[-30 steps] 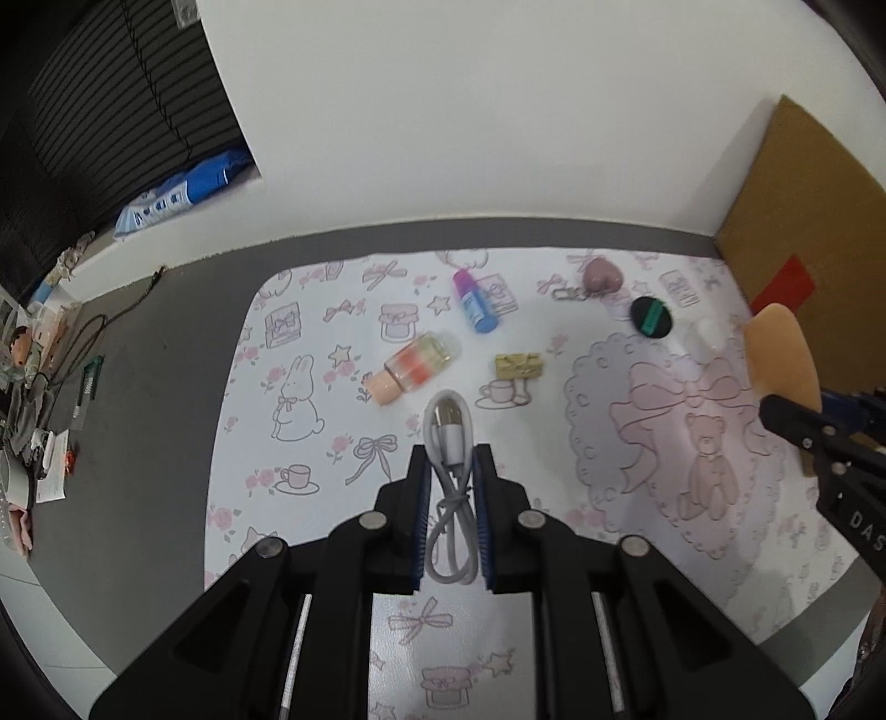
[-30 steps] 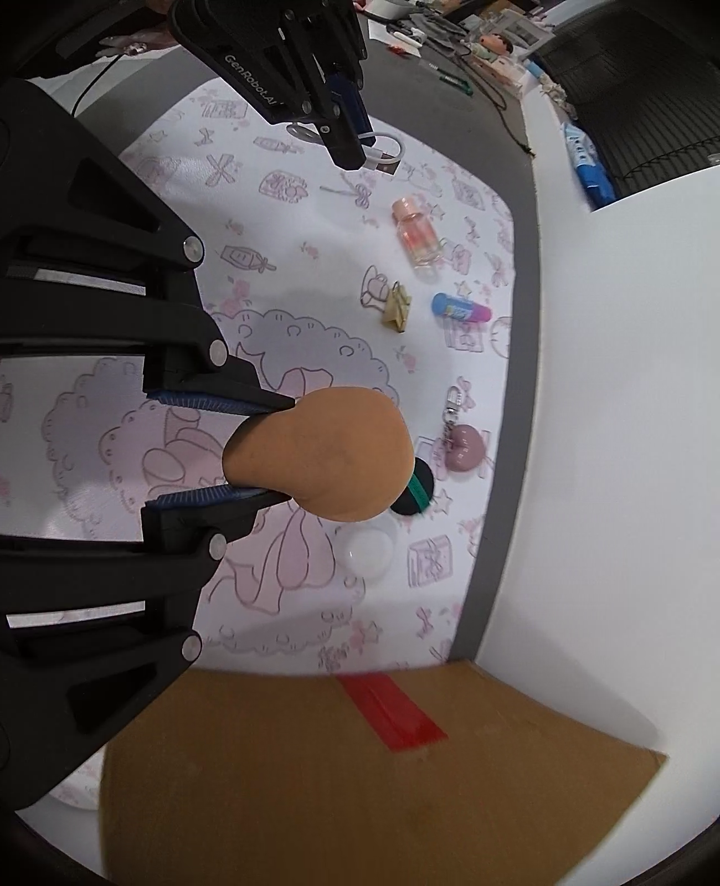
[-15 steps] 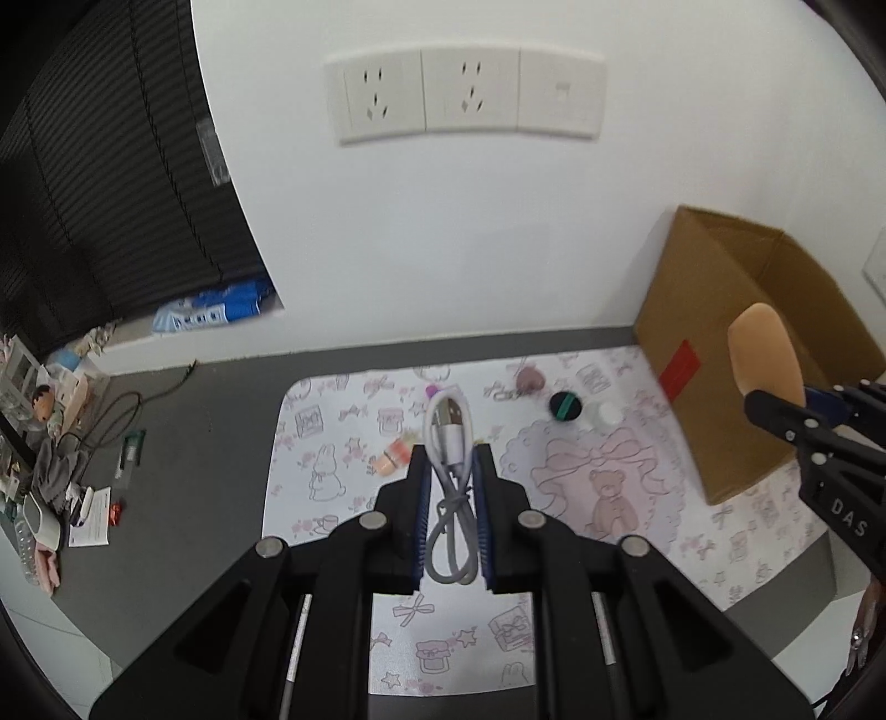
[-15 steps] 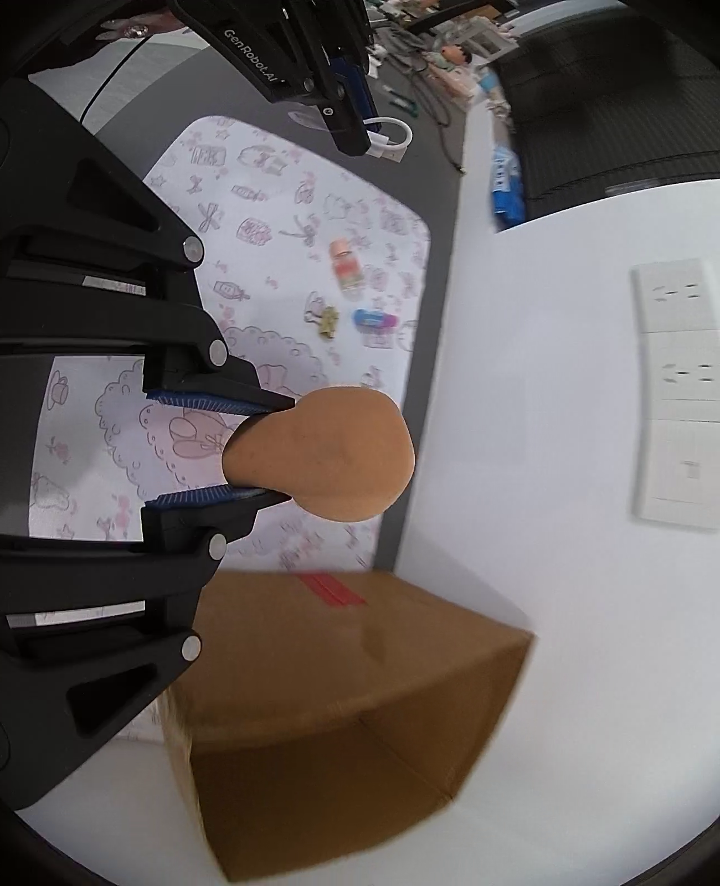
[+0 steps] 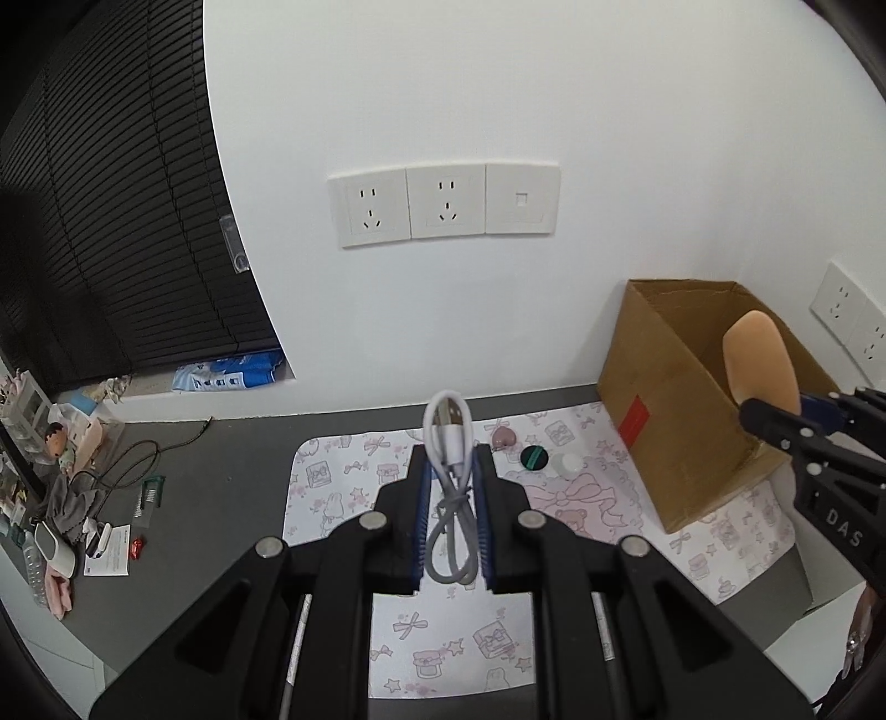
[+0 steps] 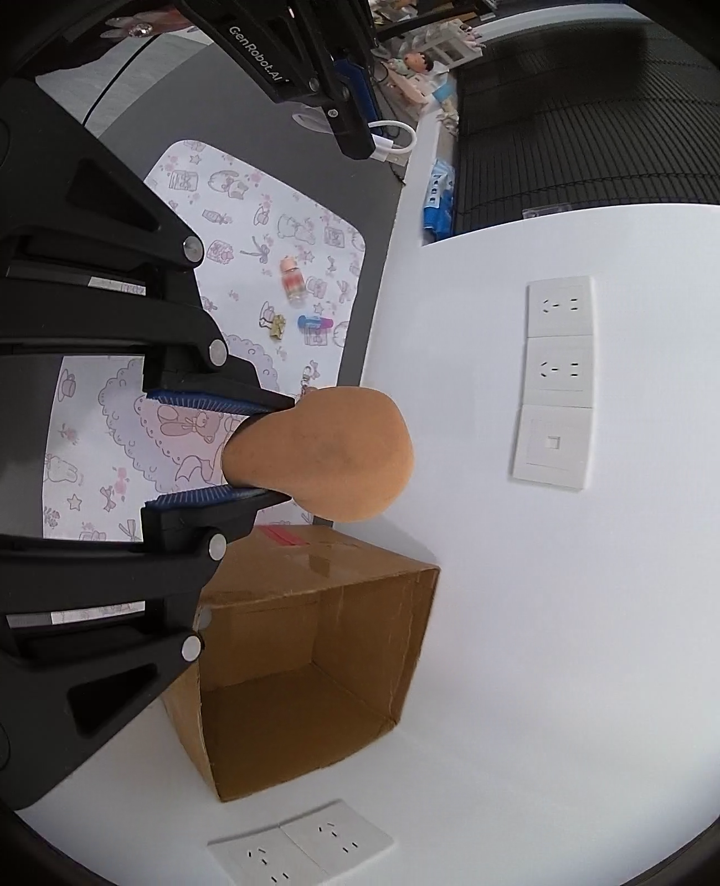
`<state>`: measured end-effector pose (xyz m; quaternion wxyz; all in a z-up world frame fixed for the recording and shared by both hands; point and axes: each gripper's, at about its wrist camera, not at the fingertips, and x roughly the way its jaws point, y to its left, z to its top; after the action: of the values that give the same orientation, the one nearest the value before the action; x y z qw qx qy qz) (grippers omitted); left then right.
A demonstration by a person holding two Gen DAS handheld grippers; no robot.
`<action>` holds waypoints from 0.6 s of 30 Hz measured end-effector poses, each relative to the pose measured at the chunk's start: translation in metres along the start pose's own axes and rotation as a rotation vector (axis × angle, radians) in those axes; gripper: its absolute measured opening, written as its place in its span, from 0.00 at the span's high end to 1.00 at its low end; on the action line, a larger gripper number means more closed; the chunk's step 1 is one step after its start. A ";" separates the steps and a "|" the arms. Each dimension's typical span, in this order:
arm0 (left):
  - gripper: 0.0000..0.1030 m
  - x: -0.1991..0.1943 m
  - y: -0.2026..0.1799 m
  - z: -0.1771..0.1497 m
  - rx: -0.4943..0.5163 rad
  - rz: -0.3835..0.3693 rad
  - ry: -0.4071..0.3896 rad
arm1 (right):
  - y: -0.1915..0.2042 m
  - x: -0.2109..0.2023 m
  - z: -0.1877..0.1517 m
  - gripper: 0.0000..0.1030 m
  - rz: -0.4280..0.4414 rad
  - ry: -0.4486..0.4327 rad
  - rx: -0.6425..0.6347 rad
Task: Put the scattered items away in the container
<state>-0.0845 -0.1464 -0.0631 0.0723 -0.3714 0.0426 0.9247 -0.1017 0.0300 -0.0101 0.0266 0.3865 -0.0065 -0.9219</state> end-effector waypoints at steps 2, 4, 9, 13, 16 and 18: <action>0.86 -0.004 -0.004 0.003 0.000 0.003 -0.006 | -0.001 -0.004 0.000 0.76 0.004 -0.008 -0.001; 0.86 -0.008 -0.009 0.005 0.000 0.010 -0.014 | -0.003 -0.008 0.000 0.76 0.006 -0.015 -0.006; 0.86 -0.017 -0.026 0.011 -0.022 0.034 -0.037 | -0.016 -0.019 0.002 0.76 0.023 -0.044 -0.023; 0.86 -0.022 -0.043 0.015 -0.025 0.056 -0.045 | -0.029 -0.024 0.004 0.76 0.045 -0.058 -0.048; 0.86 -0.026 -0.057 0.018 -0.028 0.068 -0.052 | -0.039 -0.028 0.004 0.76 0.059 -0.069 -0.060; 0.86 -0.027 -0.066 0.020 -0.028 0.075 -0.055 | -0.046 -0.030 0.005 0.76 0.066 -0.076 -0.066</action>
<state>-0.0683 -0.0811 -0.0316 0.0335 -0.3450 0.0414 0.9371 -0.0861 0.0780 0.0132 0.0696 0.3496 0.0100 -0.9342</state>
